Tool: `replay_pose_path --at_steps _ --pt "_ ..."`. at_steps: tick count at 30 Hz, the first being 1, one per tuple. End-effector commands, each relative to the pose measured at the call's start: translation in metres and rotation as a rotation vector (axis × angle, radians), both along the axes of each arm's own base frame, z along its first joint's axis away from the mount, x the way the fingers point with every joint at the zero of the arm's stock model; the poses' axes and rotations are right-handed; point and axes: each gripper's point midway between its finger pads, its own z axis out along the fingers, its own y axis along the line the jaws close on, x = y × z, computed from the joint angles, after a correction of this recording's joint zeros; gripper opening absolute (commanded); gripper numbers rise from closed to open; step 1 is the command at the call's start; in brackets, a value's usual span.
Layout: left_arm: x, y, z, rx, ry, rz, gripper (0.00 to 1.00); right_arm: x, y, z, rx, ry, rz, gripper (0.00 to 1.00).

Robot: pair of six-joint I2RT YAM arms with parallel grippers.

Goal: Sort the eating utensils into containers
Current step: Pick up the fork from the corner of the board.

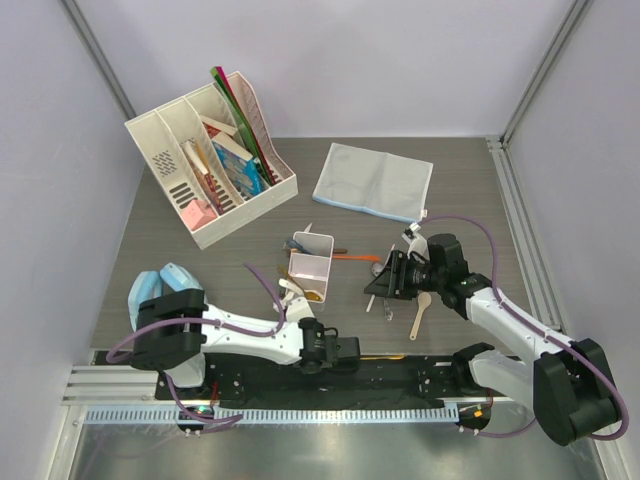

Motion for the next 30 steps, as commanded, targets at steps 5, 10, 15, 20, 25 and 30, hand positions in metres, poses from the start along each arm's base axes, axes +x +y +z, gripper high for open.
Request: replay_pose_path --at_steps 5,10,15,20,25,30 --pt "0.005 -0.004 0.001 -0.018 -0.015 0.007 0.29 0.002 0.004 0.005 0.019 -0.033 0.019 0.53" --pt "0.006 -0.005 -0.002 -0.021 -0.012 -0.004 0.27 0.003 0.004 0.005 0.016 -0.032 0.017 0.53" --pt "0.008 -0.01 -0.006 -0.023 -0.002 -0.012 0.26 0.003 0.004 0.005 0.016 -0.034 0.018 0.53" --pt "0.008 -0.009 -0.011 -0.011 0.005 -0.017 0.22 0.003 0.004 0.004 0.014 -0.03 0.016 0.53" --pt "0.009 -0.011 -0.011 -0.019 0.004 -0.024 0.12 0.003 0.003 0.004 0.013 -0.033 0.015 0.53" --pt "0.01 -0.014 -0.006 -0.03 -0.008 -0.036 0.0 0.003 0.003 0.002 0.013 -0.026 0.014 0.53"
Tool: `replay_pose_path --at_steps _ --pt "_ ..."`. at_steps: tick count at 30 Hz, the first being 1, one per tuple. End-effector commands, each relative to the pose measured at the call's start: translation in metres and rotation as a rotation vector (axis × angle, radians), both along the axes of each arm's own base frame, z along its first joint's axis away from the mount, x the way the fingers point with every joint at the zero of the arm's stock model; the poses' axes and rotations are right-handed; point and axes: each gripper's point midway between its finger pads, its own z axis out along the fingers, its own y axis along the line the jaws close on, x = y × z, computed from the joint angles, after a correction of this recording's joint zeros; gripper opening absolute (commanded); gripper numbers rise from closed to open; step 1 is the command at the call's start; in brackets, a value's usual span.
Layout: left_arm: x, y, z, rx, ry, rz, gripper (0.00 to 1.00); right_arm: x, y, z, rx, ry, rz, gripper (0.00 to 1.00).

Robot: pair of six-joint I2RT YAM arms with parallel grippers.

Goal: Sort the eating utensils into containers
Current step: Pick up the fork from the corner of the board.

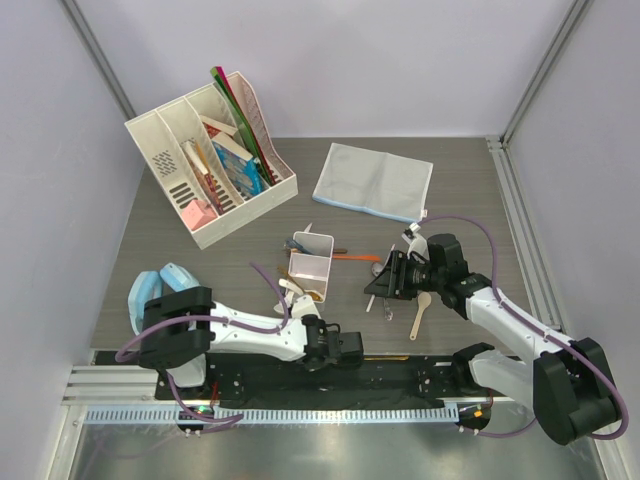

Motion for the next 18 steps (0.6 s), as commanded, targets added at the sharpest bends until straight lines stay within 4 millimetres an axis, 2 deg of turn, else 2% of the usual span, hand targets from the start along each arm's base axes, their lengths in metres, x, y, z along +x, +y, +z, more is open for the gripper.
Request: replay_pose_path --at_steps 1,5,12,18 --pt "0.006 -0.001 0.003 -0.005 -0.025 -0.013 0.0 0.003 0.003 0.003 0.013 -0.03 0.012 0.53" --pt "0.007 -0.003 0.009 -0.007 -0.042 -0.035 0.0 0.003 0.004 0.002 0.014 -0.027 0.014 0.53" --pt "0.012 -0.006 0.031 -0.017 -0.117 -0.085 0.0 0.003 0.004 0.0 0.013 -0.023 0.013 0.54" --pt "0.011 -0.011 0.033 -0.068 -0.146 -0.101 0.0 0.003 0.004 -0.001 0.013 -0.019 0.013 0.54"
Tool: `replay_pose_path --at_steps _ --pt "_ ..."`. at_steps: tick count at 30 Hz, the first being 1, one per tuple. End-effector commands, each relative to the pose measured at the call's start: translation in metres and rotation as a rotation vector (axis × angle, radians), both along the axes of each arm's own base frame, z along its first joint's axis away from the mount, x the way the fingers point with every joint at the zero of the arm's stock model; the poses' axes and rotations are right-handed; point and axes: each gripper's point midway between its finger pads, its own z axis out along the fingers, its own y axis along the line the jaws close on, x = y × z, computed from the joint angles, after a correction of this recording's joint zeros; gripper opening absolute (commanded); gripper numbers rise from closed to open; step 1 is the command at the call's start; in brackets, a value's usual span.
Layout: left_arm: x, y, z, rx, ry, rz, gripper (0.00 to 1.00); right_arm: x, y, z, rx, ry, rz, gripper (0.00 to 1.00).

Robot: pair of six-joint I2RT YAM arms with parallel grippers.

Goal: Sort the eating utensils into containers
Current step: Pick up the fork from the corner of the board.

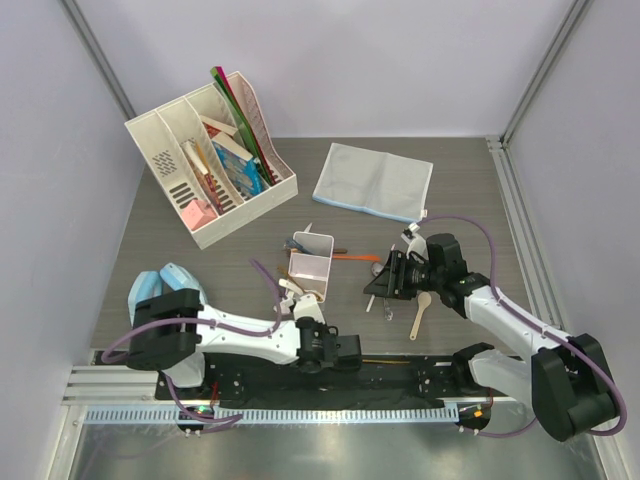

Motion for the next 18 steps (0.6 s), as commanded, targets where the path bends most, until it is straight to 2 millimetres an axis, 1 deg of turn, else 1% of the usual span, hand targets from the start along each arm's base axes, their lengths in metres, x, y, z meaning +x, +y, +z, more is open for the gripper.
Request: replay_pose_path --at_steps 1,2,4,5,7,8,10,11,12,13,14,15,16,17,18 --pt "0.012 -0.001 0.019 -0.027 -0.101 -0.018 0.0 0.002 0.003 0.003 0.015 -0.025 0.01 0.53" --pt "0.013 -0.003 0.026 -0.026 -0.107 -0.021 0.0 0.002 0.003 0.003 0.016 -0.024 0.01 0.53" --pt "0.016 0.003 0.033 0.004 -0.128 -0.027 0.0 0.002 0.003 0.002 0.014 -0.023 0.009 0.53" --pt "0.017 0.009 0.041 0.025 -0.138 -0.027 0.0 0.002 0.003 0.002 0.014 -0.022 0.01 0.53" --pt "0.019 0.016 0.049 0.046 -0.151 -0.028 0.0 0.003 0.003 0.002 0.014 -0.021 0.01 0.53" --pt "0.022 0.024 0.057 0.062 -0.17 -0.025 0.0 0.003 0.004 0.002 0.015 -0.02 0.011 0.53" --pt "0.025 0.032 0.067 0.073 -0.192 -0.02 0.0 0.003 0.004 0.001 0.015 -0.016 0.01 0.53" --pt "0.028 0.044 0.077 0.11 -0.215 -0.02 0.0 0.003 0.004 0.0 0.015 -0.016 0.01 0.53" --pt "0.031 0.047 0.084 0.123 -0.228 -0.016 0.0 0.003 0.004 0.0 0.013 -0.014 0.009 0.54" --pt "0.032 0.049 0.095 0.131 -0.24 -0.015 0.0 0.003 0.004 -0.001 0.013 -0.01 0.01 0.53" --pt "0.035 0.061 0.103 0.18 -0.263 -0.022 0.0 0.003 0.004 -0.001 0.014 -0.011 0.011 0.53" --pt "0.037 0.066 0.11 0.201 -0.274 -0.027 0.0 0.003 0.004 -0.001 0.013 -0.01 0.01 0.53" --pt "0.039 0.064 0.121 0.195 -0.287 -0.027 0.0 0.004 0.004 0.0 0.013 -0.012 0.008 0.53" --pt "0.042 0.074 0.129 0.234 -0.307 -0.036 0.0 0.003 0.004 -0.001 0.012 -0.009 0.011 0.53" --pt "0.043 0.076 0.135 0.242 -0.316 -0.038 0.0 0.004 0.004 -0.001 0.012 -0.009 0.01 0.53"
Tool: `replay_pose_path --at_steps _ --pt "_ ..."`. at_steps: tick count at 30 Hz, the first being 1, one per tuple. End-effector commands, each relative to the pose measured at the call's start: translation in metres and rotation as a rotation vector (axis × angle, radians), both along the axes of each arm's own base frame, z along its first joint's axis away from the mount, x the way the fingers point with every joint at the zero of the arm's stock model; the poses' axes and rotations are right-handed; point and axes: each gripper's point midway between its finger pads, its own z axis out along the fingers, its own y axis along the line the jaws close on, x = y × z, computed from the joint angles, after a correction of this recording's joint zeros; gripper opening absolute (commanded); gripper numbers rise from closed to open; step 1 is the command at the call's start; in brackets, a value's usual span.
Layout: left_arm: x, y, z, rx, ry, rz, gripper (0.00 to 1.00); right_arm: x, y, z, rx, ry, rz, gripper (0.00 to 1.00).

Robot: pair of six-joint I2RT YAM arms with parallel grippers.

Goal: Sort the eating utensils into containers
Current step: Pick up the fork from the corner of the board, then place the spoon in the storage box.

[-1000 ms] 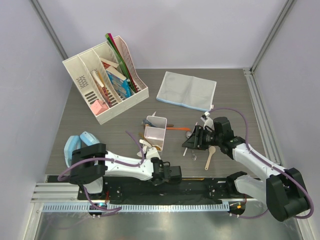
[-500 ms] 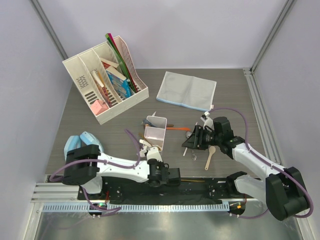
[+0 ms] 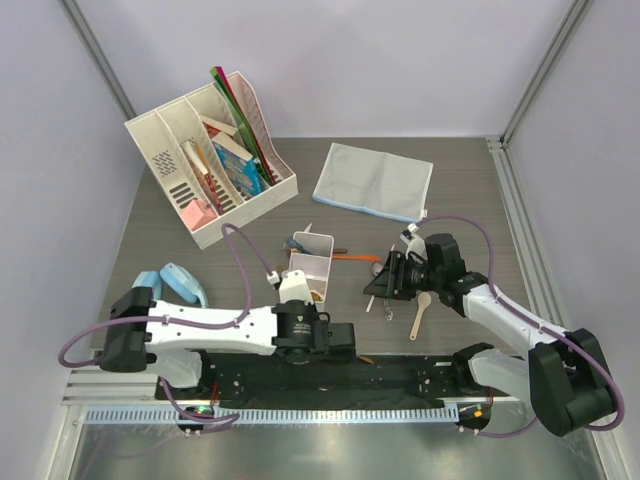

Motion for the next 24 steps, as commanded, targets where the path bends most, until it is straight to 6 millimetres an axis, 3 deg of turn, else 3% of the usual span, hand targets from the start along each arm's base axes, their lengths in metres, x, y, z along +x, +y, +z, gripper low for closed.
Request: replay_pose_path --at_steps 1,6,13,18,24 --pt "0.019 0.039 0.051 0.133 -0.141 -0.009 0.0 0.003 0.004 0.004 0.019 -0.022 0.01 0.53" --pt "0.031 0.062 0.085 0.161 -0.227 -0.001 0.0 0.004 0.004 0.004 0.018 -0.024 0.009 0.53" --pt "0.044 0.079 0.114 0.132 -0.288 0.012 0.0 0.004 0.004 0.004 0.019 -0.021 0.008 0.53" --pt "0.054 0.089 0.12 0.164 -0.293 0.03 0.0 0.003 0.004 0.004 0.02 -0.021 0.01 0.53" --pt "0.074 0.133 0.129 0.193 -0.316 0.123 0.0 0.0 0.003 0.003 0.013 -0.017 0.017 0.53"
